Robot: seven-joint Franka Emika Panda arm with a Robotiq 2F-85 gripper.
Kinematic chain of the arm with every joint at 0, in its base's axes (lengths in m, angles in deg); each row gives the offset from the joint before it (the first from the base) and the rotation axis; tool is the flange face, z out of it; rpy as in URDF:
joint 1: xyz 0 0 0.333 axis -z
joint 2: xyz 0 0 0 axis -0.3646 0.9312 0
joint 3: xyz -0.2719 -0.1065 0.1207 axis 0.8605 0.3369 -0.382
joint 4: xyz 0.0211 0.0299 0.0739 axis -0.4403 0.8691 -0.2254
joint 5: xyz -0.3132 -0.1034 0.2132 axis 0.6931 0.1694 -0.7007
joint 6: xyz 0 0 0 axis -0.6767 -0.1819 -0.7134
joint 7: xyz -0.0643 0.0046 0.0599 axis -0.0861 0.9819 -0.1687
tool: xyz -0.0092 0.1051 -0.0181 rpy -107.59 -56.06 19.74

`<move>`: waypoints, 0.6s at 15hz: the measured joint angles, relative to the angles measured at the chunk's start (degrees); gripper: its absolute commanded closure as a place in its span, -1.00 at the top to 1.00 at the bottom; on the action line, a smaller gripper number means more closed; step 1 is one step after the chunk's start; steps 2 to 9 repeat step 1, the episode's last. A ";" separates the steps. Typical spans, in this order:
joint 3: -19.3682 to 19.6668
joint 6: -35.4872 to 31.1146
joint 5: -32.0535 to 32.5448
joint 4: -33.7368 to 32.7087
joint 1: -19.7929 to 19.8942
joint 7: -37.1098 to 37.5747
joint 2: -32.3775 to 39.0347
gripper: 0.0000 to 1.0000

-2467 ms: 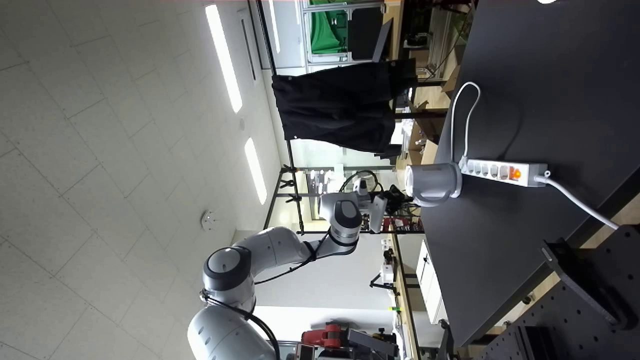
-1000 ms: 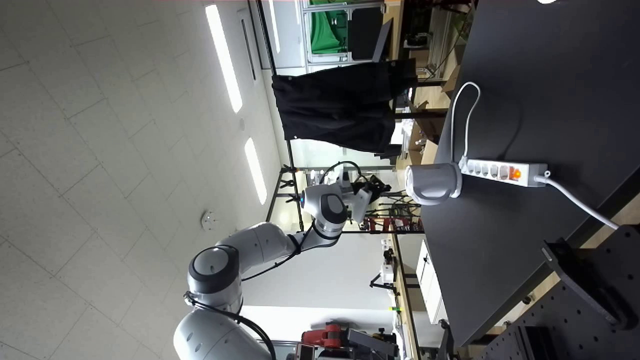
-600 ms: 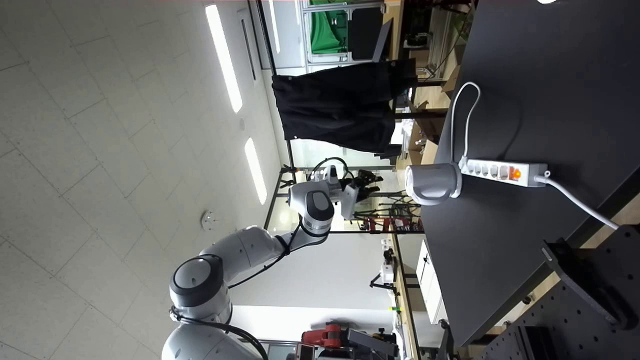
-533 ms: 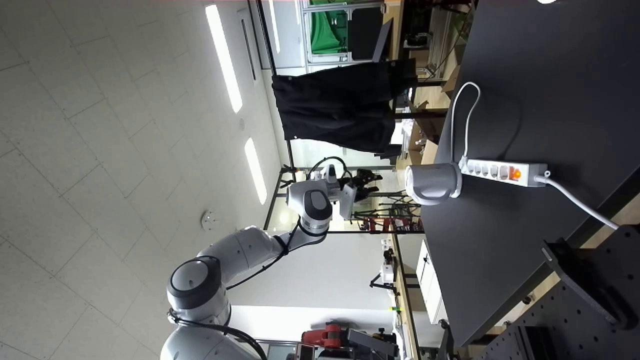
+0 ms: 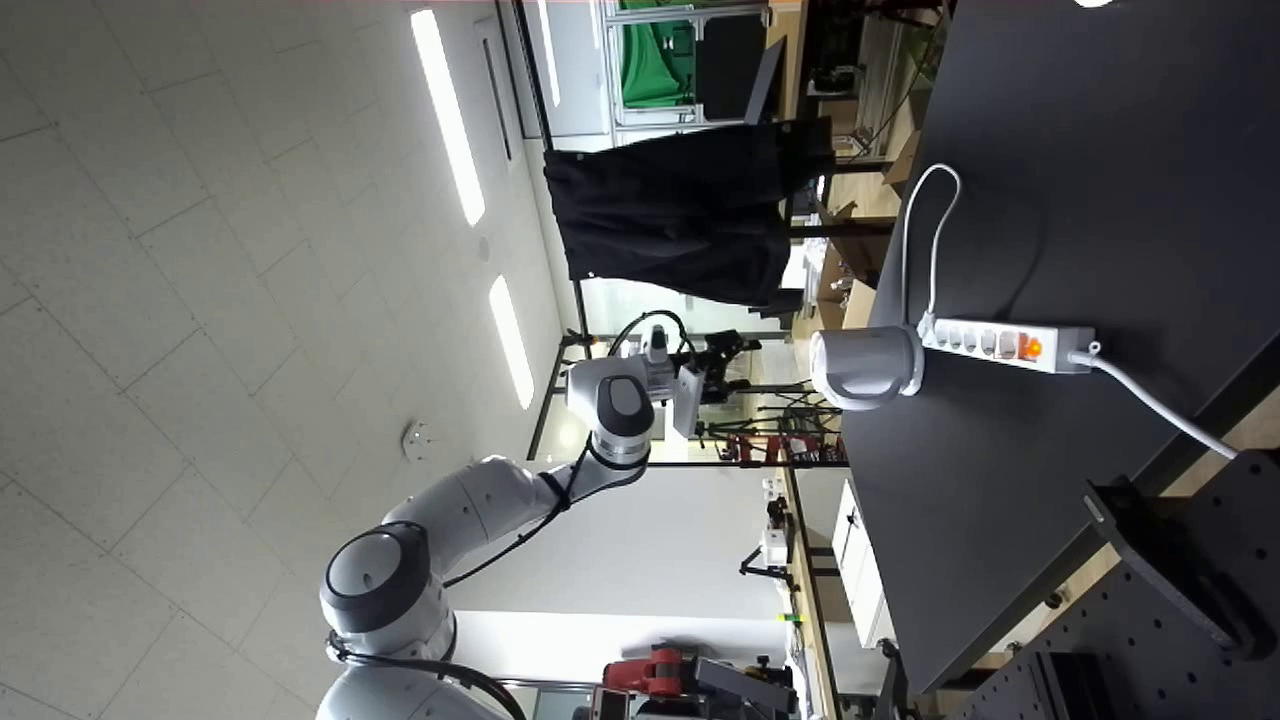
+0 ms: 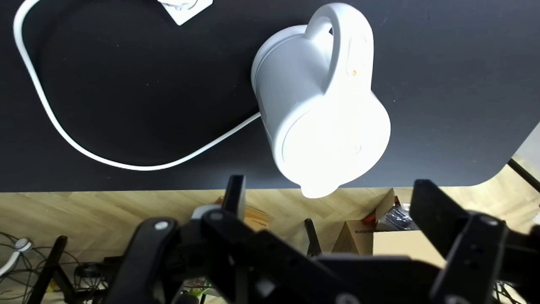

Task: Turn on the electric kettle

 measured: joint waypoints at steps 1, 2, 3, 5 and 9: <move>0.02 0.00 0.01 0.05 -0.05 0.05 -0.01 1.00; 0.02 0.00 0.01 0.05 -0.05 0.05 -0.01 1.00; 0.02 0.00 0.01 0.05 -0.05 0.05 -0.01 1.00; 0.02 0.00 0.01 0.05 -0.05 0.05 -0.01 1.00; 0.02 0.00 0.01 0.05 -0.05 0.05 -0.01 1.00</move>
